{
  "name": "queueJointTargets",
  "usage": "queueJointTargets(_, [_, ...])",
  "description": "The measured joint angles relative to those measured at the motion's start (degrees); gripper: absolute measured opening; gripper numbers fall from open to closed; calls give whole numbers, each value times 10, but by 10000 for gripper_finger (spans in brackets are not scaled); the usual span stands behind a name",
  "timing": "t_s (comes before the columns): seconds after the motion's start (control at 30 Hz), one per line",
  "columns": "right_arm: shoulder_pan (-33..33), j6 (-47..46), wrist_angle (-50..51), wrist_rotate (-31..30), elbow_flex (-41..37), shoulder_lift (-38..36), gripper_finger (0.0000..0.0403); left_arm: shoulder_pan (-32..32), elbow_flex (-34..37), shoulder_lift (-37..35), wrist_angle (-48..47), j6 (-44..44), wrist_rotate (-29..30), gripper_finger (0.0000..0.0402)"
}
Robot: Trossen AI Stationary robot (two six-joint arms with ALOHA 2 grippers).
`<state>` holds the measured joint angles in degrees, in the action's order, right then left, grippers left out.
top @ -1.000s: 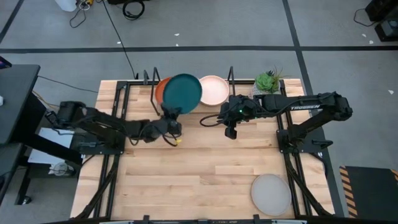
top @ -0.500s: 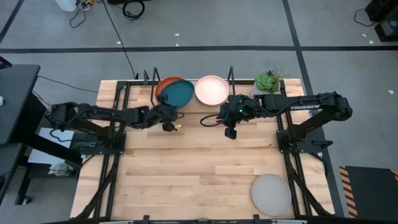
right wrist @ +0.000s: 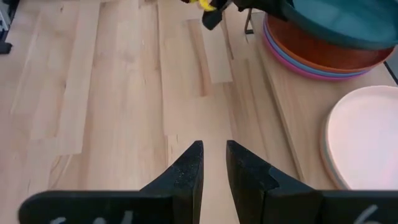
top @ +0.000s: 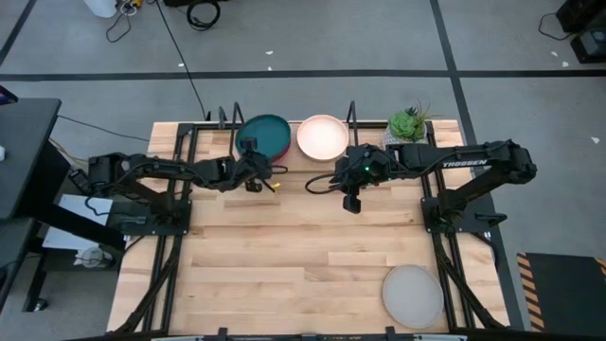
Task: Place and stack plates onto a shelf
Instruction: Stack the dark blue plate on the top of orange plate on the shelf, then stack the gray plate on the top of white plate on the shelf
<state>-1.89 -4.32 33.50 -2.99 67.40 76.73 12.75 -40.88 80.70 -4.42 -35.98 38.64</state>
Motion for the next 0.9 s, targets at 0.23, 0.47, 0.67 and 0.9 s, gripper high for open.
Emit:
queueJointTargets(0.23, [0, -1, 6, 1, 0, 0, 76, -5, 0, -8, -3, 8, -14, 147])
queueJointTargets(0.47, [10, 2, 21, 98, -11, 0, 76, -7, 0, -72, -6, 66, -161, 199])
queueJointTargets(0.67, [57, -17, 22, 103, -62, 0, 76, -7, -1, -75, -11, 72, -193, 192])
queueJointTargets(0.9, [136, -63, 18, 101, -126, 0, 76, -8, 0, -49, -20, 84, -194, 183])
